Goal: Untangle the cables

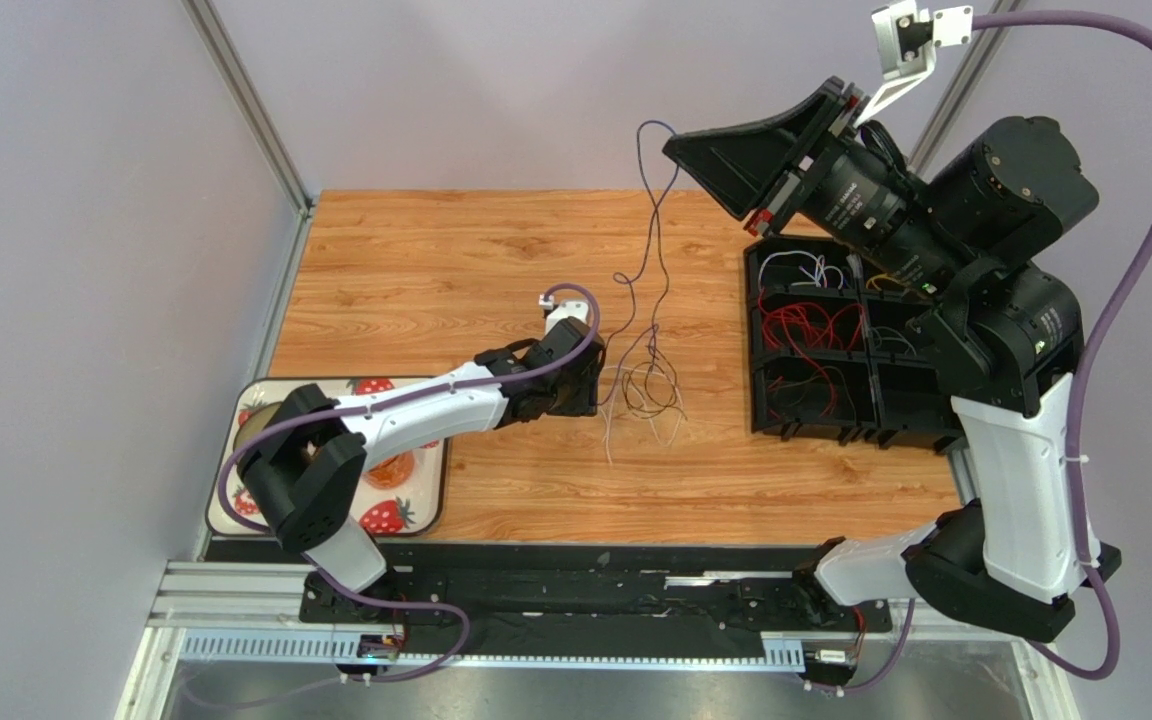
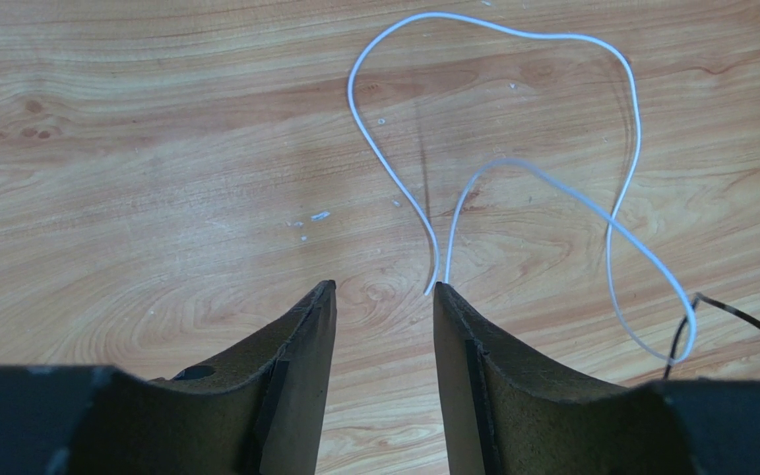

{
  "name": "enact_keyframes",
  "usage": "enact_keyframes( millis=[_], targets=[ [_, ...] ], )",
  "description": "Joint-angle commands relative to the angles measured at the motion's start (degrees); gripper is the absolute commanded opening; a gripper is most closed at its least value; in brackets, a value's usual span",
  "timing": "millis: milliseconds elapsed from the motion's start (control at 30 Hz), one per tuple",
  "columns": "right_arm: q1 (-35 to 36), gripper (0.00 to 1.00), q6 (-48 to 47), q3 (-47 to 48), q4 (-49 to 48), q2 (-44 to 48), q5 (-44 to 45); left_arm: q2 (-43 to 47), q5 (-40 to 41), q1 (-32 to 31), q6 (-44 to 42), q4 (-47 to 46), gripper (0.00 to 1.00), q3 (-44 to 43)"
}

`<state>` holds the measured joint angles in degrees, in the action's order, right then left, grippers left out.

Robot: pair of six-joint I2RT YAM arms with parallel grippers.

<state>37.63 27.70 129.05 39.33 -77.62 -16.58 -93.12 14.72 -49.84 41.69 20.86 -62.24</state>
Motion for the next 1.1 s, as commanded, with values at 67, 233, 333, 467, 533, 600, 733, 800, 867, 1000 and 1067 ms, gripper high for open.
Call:
enact_keyframes(
  millis=[67, 233, 333, 467, 533, 600, 733, 800, 867, 1000, 1067],
  targets=[
    [-0.1, 0.0, -1.77, -4.38, -8.83, 0.72, 3.29, 11.89, 2.42, 0.1, -0.12, -1.34, 0.54, 5.45],
    [-0.1, 0.0, -2.21, -14.18, -8.75, 2.31, 11.73, 26.99, 4.44, 0.1, -1.61, -2.31, 0.61, 15.19],
    [-0.1, 0.0, -2.74, -14.53, -7.34, 0.9, 20.93, 35.07, 3.39, -0.51, -3.45, -4.59, 0.61, 20.55],
    [0.25, 0.0, 0.84, -13.75, -4.54, -1.38, 28.69, 42.84, 3.21, -3.94, -5.3, -11.26, 0.61, 26.11],
    [0.52, 0.0, 1.74, -12.69, -3.3, -2.26, 32.72, 44.6, 4.87, -6.31, -5.57, -12.51, 0.61, 26.99],
    [1.13, 0.0, 3.06, -12.42, -1.37, -3.14, 35.29, 44.87, 7.85, -10.0, -5.74, -12.69, 0.61, 26.12],
    [3.85, 0.0, 3.58, -13.91, -0.4, -3.32, 42.91, 40.84, 10.5, -13.87, -6.01, -15.4, 0.6, 24.01],
    [5.17, 0.0, 3.94, -14.09, 0.48, -3.5, 46.18, 36.29, 10.68, -15.36, -5.75, -16.81, 0.6, 22.52],
    [6.84, 0.0, 3.59, -14.27, 1.01, -3.67, 50.4, 33.2, 11.47, -17.12, -5.22, -17.17, 0.58, 20.94],
    [7.2, 0.0, 2.97, -15.06, 1.98, -3.41, 51.21, 28.09, 15.07, -18.88, -4.42, -13.75, 0.56, 16.54],
    [7.28, 0.0, 2.88, -15.67, 1.72, -2.1, 51.12, 27.91, 14.55, -18.97, -5.83, -15.41, 0.56, 16.45]
  ],
)
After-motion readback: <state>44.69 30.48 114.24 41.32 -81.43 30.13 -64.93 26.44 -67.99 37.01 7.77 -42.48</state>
